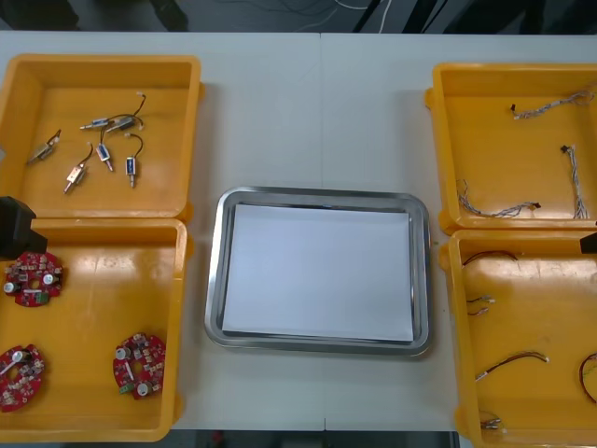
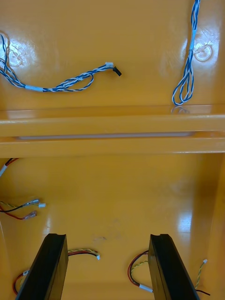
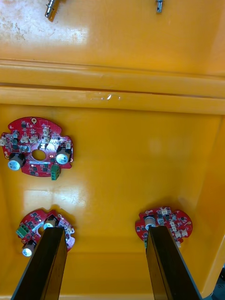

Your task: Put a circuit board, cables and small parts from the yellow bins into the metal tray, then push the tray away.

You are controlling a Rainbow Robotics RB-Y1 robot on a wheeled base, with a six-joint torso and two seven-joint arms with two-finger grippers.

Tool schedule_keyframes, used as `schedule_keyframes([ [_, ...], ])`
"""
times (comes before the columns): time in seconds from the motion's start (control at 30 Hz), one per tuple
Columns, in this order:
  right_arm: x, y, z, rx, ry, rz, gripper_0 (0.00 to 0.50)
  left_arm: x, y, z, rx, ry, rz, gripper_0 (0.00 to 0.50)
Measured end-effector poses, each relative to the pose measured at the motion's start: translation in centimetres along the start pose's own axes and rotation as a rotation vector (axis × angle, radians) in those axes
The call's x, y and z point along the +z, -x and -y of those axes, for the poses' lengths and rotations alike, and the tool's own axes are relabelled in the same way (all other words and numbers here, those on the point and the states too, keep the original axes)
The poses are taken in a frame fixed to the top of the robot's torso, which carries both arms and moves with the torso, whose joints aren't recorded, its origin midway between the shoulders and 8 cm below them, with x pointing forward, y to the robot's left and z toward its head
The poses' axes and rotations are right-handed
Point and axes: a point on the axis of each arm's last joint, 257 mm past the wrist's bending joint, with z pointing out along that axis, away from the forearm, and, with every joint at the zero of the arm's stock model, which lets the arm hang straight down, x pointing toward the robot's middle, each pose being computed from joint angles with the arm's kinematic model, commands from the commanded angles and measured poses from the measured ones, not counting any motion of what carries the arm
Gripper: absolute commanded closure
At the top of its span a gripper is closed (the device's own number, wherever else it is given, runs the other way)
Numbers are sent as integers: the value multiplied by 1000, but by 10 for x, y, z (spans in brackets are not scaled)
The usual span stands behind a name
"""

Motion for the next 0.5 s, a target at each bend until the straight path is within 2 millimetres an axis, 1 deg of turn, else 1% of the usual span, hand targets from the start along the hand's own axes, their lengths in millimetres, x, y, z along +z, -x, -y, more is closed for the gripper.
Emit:
schedule_keyframes([
  [0.5,0,0,0,0,0,0,0,0,0,0,0,0,0,0],
])
